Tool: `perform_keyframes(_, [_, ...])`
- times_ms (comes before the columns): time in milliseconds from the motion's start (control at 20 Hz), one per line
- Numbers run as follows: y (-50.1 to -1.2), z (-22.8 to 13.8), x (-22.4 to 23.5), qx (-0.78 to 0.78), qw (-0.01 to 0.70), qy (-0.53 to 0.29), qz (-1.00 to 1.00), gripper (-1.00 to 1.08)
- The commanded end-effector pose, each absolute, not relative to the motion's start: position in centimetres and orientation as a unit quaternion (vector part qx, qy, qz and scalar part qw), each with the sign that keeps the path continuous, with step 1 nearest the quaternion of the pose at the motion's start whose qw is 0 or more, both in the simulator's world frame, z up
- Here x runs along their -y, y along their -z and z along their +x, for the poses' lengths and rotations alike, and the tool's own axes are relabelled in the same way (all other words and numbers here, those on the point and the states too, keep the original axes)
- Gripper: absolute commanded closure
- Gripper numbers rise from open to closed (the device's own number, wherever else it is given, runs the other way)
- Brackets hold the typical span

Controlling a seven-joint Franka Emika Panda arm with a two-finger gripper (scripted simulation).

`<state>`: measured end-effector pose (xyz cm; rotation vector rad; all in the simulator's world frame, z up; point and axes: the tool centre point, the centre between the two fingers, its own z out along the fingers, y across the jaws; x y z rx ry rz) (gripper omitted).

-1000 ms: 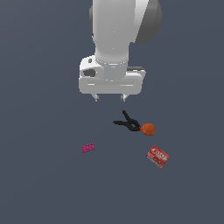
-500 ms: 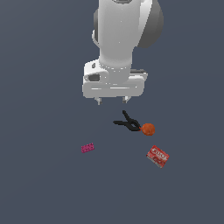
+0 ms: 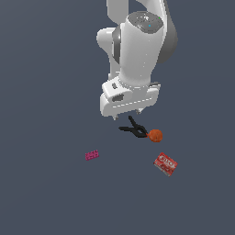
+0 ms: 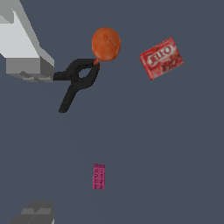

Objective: Pick up a designated object from a clutter of objects.

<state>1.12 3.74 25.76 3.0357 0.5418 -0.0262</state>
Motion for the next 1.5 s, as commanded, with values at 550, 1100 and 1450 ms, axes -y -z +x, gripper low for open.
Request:
perform_keyframes(550, [-18.0, 0.9, -11.6, -0.422, 0.025, 0.011, 0.906, -0.92])
perform_keyframes(1100, [-12.3, -1.0, -17.9, -0.592, 0.010, 0.006, 0.806, -0.92])
perform_keyframes(1450, [-10.4, -2.1, -20.2, -0.649, 0.003, 0.002, 0.761, -0.92])
